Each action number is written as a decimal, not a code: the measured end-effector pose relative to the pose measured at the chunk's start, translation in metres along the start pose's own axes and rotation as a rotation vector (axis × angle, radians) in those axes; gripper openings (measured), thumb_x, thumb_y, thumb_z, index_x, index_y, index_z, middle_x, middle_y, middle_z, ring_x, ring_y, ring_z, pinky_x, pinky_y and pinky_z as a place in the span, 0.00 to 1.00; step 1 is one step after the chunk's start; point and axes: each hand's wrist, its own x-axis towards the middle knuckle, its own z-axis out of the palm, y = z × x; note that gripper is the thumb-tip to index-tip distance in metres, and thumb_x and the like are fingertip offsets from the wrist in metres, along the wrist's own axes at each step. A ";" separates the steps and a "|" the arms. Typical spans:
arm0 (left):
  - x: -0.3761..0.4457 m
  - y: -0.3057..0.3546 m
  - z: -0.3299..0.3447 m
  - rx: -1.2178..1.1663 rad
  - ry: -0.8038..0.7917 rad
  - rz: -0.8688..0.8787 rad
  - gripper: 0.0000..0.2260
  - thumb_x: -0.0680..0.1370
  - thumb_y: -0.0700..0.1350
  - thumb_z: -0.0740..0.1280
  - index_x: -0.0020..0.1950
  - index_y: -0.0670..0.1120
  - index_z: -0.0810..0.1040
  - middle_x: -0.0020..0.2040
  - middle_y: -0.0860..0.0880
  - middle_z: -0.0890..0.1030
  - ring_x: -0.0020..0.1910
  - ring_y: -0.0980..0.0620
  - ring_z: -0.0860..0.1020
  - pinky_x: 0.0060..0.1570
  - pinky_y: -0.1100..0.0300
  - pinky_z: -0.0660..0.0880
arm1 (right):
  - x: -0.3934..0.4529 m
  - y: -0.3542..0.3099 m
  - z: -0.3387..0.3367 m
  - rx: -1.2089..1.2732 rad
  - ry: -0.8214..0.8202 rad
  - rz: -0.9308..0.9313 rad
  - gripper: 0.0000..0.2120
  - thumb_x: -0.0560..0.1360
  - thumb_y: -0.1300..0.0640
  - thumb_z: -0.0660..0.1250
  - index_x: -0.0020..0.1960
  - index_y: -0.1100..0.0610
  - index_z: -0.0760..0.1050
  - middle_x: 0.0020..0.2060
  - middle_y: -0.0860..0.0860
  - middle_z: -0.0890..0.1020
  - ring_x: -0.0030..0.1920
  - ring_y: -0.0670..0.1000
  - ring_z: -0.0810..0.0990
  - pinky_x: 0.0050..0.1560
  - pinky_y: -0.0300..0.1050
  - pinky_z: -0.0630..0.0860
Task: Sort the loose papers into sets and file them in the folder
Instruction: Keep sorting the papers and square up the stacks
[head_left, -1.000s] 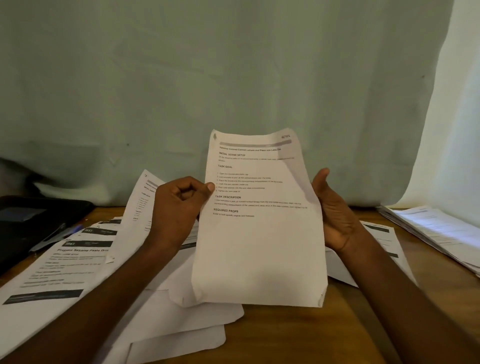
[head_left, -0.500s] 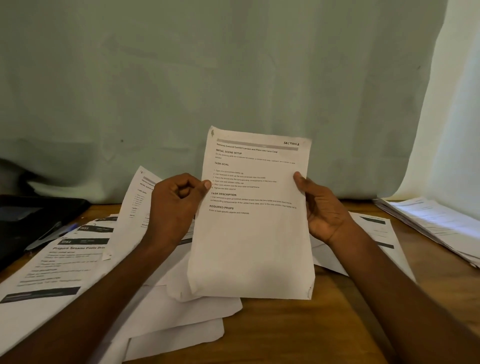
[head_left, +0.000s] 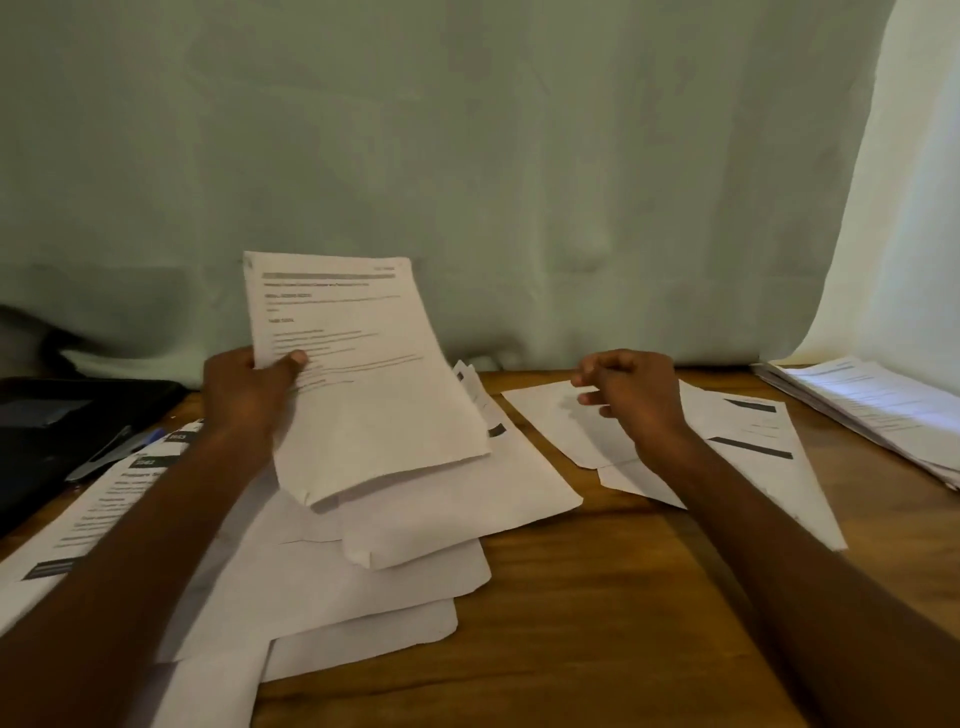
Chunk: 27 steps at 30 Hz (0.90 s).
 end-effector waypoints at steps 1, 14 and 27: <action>0.007 -0.002 -0.010 -0.002 0.022 -0.029 0.17 0.79 0.38 0.72 0.67 0.38 0.79 0.59 0.45 0.82 0.54 0.45 0.82 0.59 0.55 0.76 | -0.002 0.003 0.004 -0.081 -0.021 0.003 0.08 0.79 0.58 0.68 0.45 0.50 0.84 0.42 0.49 0.88 0.39 0.49 0.87 0.49 0.50 0.84; 0.033 -0.009 -0.069 0.026 -0.100 -0.239 0.18 0.79 0.39 0.71 0.68 0.40 0.77 0.64 0.41 0.81 0.59 0.40 0.81 0.64 0.46 0.74 | -0.033 0.008 0.065 -0.597 -0.272 -0.045 0.18 0.71 0.46 0.79 0.55 0.55 0.83 0.52 0.49 0.84 0.48 0.50 0.79 0.51 0.47 0.79; 0.028 -0.004 -0.042 -0.159 -0.203 -0.151 0.18 0.78 0.42 0.71 0.68 0.43 0.79 0.63 0.45 0.83 0.60 0.45 0.82 0.63 0.49 0.76 | -0.020 -0.001 0.036 0.254 -0.093 0.254 0.03 0.75 0.63 0.75 0.46 0.58 0.82 0.44 0.52 0.85 0.47 0.52 0.82 0.41 0.41 0.74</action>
